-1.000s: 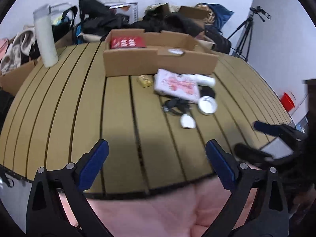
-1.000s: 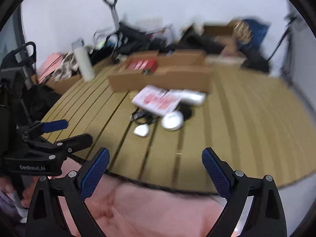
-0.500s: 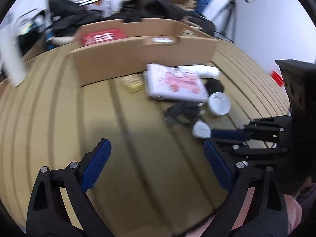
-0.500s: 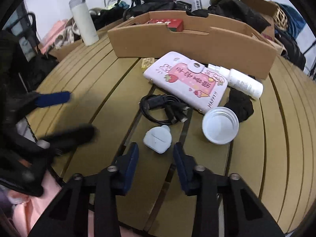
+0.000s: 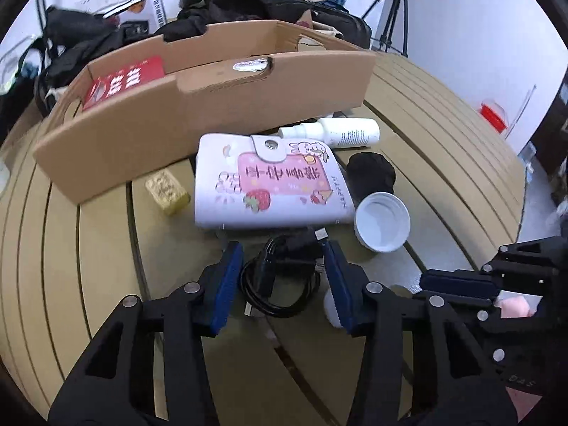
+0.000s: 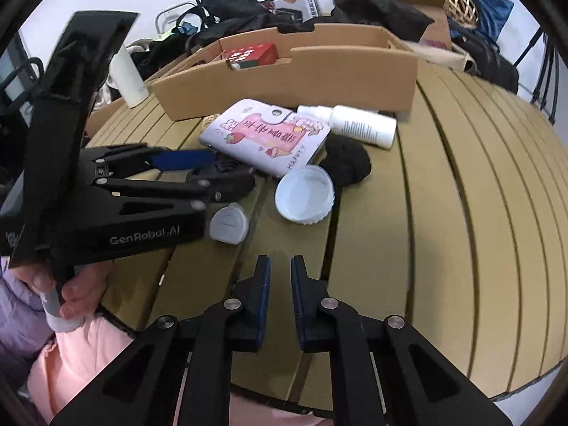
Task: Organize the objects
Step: 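Grasp the black cable with the left tool while the right tool approaches the white cap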
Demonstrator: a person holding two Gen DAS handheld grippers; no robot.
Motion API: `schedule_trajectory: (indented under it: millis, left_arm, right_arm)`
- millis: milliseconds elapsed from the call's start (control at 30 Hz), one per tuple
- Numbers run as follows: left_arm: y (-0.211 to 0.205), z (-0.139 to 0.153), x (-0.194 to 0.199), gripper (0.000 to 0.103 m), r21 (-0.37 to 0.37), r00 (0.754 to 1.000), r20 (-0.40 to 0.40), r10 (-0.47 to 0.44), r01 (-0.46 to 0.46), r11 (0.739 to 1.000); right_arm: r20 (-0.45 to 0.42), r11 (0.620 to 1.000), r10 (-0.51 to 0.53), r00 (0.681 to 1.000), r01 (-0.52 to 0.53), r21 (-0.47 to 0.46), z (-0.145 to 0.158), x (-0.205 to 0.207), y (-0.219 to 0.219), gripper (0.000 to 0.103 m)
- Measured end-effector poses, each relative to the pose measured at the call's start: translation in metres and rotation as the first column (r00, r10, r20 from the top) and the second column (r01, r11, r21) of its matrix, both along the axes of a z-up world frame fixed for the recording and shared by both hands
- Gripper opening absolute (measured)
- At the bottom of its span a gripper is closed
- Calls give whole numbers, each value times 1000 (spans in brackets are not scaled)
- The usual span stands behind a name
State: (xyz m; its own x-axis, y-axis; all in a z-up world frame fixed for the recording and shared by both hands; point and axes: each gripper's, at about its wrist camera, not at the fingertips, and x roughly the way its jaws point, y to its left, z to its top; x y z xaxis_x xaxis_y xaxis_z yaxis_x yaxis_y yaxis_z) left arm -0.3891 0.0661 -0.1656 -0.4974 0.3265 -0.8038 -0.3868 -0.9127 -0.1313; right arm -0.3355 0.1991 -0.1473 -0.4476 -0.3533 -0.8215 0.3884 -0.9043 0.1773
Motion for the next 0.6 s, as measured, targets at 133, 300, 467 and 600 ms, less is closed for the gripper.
schedule_trajectory:
  millis: [133,300,467,600]
  left_arm:
    - [-17,7,6,41,55,998,10,59,-60,997]
    - [-44,37,28,41,91,990,-25,141,-138,986]
    - [-85,60,58,41,93,963,-50,266,-260,961]
    - [-109,65,72,41,140,938,-37,344,-336,931]
  right_arm:
    - [-18,1000,23,1000,-23,19,1,3,-10,14]
    - [-19,995,94,995,-93,39,-2,3,-29,14]
    - [21,990,140,990,-140,-16,-7,-11,-41,14]
    - [29,988,156,987,-157,5,-11,-15,-49,17]
